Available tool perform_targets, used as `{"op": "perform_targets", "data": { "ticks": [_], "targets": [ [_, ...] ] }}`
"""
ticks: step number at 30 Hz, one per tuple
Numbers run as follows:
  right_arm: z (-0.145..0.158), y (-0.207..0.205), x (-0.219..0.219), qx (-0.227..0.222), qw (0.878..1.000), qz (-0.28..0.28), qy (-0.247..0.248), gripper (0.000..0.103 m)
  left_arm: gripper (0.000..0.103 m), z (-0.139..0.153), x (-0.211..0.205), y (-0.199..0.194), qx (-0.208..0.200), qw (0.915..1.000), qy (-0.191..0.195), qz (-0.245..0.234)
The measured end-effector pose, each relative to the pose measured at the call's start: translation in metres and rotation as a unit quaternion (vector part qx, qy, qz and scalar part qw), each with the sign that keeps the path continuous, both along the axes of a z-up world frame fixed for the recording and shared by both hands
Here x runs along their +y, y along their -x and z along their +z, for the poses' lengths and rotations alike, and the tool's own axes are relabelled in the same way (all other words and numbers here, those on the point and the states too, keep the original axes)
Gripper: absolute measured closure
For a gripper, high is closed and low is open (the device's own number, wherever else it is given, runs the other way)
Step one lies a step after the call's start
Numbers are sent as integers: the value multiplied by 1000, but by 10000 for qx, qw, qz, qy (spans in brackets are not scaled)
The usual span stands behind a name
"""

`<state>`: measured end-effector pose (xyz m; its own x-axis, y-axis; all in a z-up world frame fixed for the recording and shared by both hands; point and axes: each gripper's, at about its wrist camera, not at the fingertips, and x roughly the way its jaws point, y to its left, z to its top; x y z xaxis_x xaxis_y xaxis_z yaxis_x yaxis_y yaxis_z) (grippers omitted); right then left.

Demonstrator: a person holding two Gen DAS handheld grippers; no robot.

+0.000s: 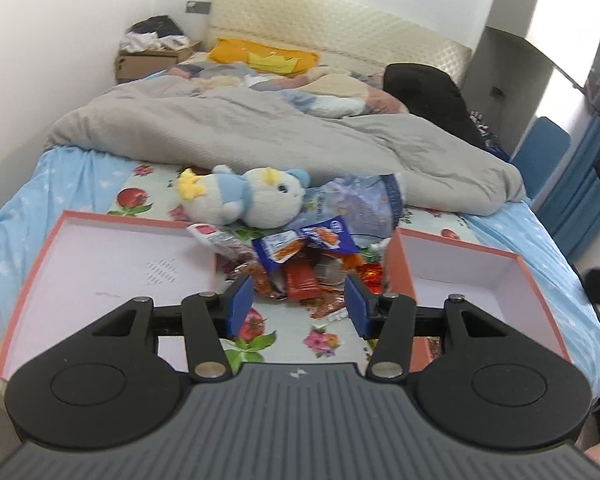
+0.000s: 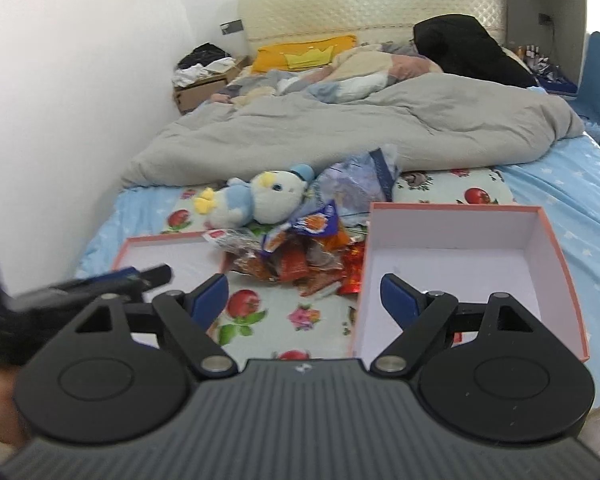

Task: Organize snacks
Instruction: 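Withdraw both tools from the deeper box back toward the snack pile, then grasp a brown snack packet with the left tool while the right tool grasps a blue packet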

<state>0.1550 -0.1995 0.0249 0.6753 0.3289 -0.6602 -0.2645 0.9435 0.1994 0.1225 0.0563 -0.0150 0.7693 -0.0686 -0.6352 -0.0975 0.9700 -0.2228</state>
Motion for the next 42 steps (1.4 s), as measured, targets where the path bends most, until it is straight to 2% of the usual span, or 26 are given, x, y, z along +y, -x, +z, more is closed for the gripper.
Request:
{"op": "perform_targets", "data": {
  "ticks": [4,8,11,14,17,31,36,42],
  "targets": [
    [25,-2,7,210,9997,85,9,18,47,-1,12,-5,32,9999,-31,167],
    [37,-7,7,314,9994,83,-144,18,47,-5,25,-10,96,9992,154,345],
    [44,-9,7,190,9997,-32,-117,18,47,-8,33,-12,101,9986,225,471],
    [38,-22,11,336,9991,-237,54,18,47,-13,40,-14,132,9980,289,550],
    [33,-29,16,471,9987,-200,19,18,47,-19,44,-18,175,9975,349,584],
    [23,-75,43,635,9977,-240,33,18,47,-58,46,-59,503,9956,584,530],
    [5,-96,52,853,9963,-73,-87,18,47,-75,45,-83,548,9951,674,480],
    [-46,-138,52,1264,9918,42,-212,18,47,-109,43,-114,698,9943,677,448]
  ]
}}
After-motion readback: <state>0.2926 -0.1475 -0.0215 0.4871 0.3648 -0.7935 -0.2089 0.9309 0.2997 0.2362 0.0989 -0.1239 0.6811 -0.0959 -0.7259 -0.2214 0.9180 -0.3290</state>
